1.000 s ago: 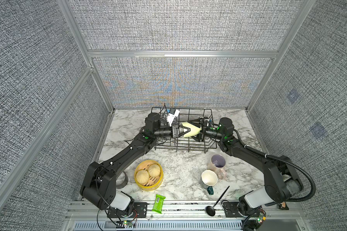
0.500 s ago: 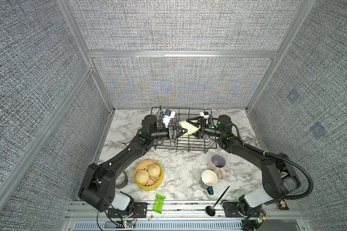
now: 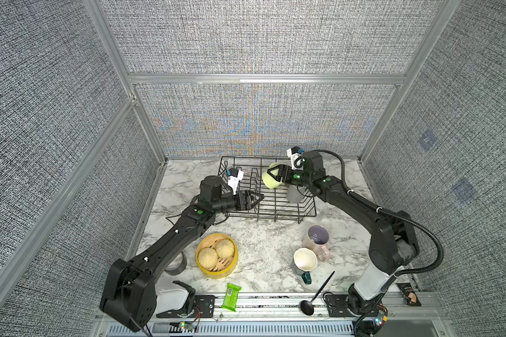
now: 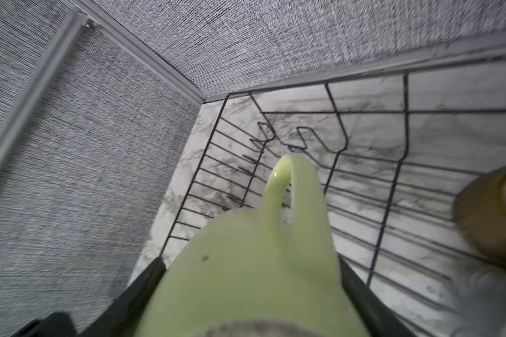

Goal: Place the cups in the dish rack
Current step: 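Grasp the light-green mug with the right gripper while the left gripper releases, then lower the light-green mug upright into the rack's far side with the right gripper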

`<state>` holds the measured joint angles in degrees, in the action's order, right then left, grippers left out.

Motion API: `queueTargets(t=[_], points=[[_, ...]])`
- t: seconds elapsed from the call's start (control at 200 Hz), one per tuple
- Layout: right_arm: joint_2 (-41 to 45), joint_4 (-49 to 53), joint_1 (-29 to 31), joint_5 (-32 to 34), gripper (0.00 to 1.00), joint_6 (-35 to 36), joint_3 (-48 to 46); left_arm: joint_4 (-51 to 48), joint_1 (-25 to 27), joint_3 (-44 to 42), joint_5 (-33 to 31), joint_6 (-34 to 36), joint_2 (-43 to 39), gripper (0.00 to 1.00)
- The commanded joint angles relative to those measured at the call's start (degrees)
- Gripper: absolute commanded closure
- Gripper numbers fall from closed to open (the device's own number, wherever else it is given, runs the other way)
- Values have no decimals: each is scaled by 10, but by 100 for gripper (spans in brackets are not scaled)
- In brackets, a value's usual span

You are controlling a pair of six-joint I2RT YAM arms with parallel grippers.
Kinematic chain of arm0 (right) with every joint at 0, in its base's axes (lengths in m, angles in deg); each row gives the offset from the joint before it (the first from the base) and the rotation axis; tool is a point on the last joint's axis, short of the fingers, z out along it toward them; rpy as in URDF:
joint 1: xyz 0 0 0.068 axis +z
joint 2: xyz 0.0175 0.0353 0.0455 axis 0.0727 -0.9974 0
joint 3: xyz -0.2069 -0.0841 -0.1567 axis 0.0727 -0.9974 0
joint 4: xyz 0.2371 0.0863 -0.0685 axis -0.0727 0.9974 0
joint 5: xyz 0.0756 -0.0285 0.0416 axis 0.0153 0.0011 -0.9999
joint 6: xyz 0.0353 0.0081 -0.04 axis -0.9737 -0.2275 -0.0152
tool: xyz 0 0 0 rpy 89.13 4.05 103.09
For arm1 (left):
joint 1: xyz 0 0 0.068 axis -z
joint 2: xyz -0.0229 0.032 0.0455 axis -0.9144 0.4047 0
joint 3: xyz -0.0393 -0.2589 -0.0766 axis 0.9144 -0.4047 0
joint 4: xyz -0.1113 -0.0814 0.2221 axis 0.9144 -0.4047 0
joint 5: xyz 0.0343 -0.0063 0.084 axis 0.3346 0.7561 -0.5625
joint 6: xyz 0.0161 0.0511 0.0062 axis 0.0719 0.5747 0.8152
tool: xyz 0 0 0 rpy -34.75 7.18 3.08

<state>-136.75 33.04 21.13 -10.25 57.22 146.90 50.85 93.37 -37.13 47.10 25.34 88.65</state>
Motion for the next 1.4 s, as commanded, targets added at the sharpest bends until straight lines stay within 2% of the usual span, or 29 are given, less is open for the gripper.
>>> queueTargets(t=[0.0,0.31,0.57,0.895,1.05,1.246,1.396], points=[[-35,39,11,129,30,129,42,-71,-1,-16,-68,28,-36,24],[-172,75,42,273,30,261,181,-183,-1,-99,-199,31,-184,21],[-259,91,59,339,29,348,281,-220,-1,-118,-214,38,-237,21],[-343,118,57,351,28,363,357,-245,-1,-126,-217,42,-252,21],[-342,124,55,355,27,345,352,-251,-1,-133,-215,35,-259,21],[-336,179,47,307,26,296,363,-245,-1,-134,-216,35,-253,21],[-337,163,49,330,25,305,347,-235,-1,-130,-208,32,-242,21]])
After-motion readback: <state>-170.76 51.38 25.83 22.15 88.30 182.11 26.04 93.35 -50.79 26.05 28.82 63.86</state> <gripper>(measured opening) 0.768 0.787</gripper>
